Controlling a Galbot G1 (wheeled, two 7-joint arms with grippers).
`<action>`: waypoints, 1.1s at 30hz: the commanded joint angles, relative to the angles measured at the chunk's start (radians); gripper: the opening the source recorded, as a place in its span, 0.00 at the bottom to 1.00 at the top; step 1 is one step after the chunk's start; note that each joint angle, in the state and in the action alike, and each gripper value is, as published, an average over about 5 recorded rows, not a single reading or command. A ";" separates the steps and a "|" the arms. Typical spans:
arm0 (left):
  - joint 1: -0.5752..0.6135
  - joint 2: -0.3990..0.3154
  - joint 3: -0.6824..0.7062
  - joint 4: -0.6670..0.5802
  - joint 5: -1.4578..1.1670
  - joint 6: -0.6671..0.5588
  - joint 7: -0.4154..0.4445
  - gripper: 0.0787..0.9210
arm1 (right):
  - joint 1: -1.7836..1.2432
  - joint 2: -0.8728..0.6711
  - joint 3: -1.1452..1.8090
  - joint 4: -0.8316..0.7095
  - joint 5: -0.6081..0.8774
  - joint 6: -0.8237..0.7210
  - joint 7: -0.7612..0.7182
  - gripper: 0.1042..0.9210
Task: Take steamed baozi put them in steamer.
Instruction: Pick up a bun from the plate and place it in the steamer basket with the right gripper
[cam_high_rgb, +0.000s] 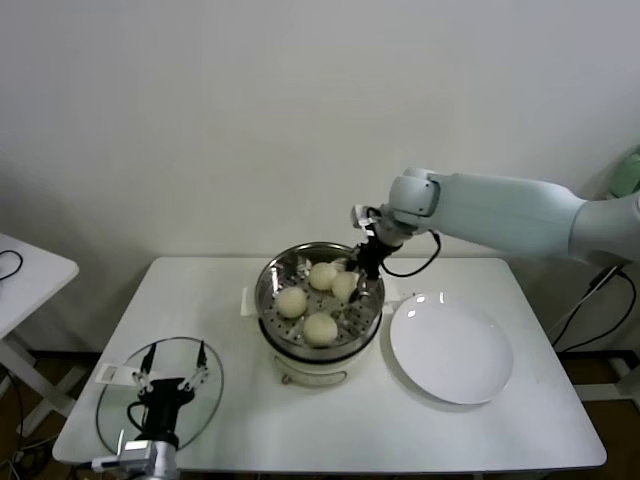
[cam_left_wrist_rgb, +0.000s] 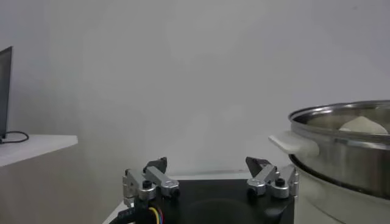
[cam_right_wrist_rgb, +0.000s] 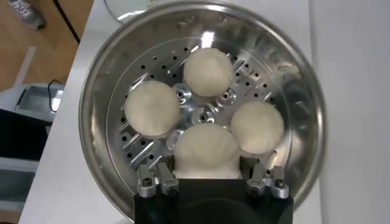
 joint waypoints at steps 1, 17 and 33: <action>0.001 0.002 -0.001 0.004 -0.002 -0.002 0.001 0.88 | -0.026 0.020 -0.029 -0.016 -0.001 -0.005 0.016 0.71; -0.014 -0.009 0.021 0.011 0.015 0.003 -0.001 0.88 | -0.054 0.030 -0.029 -0.057 -0.027 -0.003 0.016 0.71; -0.014 -0.012 0.025 0.001 0.006 0.010 -0.004 0.88 | -0.066 0.030 -0.022 -0.063 -0.026 0.002 0.022 0.82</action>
